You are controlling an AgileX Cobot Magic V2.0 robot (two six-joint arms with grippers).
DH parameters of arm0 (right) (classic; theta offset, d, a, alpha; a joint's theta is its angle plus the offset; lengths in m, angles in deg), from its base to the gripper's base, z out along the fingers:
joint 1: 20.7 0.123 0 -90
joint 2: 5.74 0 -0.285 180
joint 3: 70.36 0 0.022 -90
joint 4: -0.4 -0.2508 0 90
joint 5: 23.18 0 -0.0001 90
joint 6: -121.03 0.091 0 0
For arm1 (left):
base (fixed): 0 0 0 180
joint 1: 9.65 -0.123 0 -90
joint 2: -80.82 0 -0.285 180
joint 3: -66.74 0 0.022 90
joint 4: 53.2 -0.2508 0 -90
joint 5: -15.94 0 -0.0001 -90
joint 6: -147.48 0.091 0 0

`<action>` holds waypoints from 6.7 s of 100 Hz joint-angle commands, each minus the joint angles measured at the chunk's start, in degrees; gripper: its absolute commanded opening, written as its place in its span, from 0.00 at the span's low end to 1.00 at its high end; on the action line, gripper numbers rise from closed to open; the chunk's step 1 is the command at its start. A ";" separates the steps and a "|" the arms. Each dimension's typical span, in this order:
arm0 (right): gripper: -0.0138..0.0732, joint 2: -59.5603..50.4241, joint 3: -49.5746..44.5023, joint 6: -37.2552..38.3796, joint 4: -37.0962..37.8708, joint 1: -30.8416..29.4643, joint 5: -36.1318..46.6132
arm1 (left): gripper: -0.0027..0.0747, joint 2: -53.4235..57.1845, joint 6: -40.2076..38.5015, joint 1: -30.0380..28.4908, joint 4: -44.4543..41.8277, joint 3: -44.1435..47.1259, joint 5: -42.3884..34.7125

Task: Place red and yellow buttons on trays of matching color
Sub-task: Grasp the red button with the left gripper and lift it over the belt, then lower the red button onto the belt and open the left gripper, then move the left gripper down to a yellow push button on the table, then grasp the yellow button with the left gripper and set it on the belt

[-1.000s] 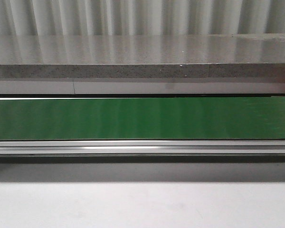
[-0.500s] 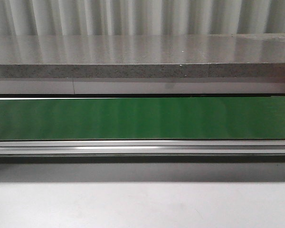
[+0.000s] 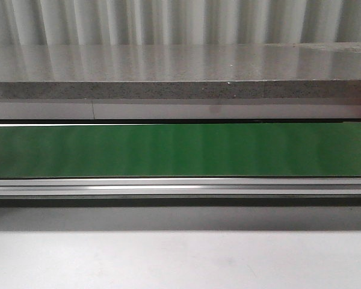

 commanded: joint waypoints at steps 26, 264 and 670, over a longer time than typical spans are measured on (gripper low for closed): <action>0.08 -0.94 -0.07 -0.45 0.05 0.04 4.64 | 0.92 1.79 2.07 0.07 1.35 -1.13 -0.54; 0.08 -0.94 -0.07 -0.45 0.05 0.04 4.64 | 0.89 -0.17 -3.82 -32.55 0.82 13.03 -16.85; 0.08 -0.94 -0.07 -0.45 0.05 0.04 4.64 | 0.83 45.81 9.98 9.09 8.40 21.60 -11.78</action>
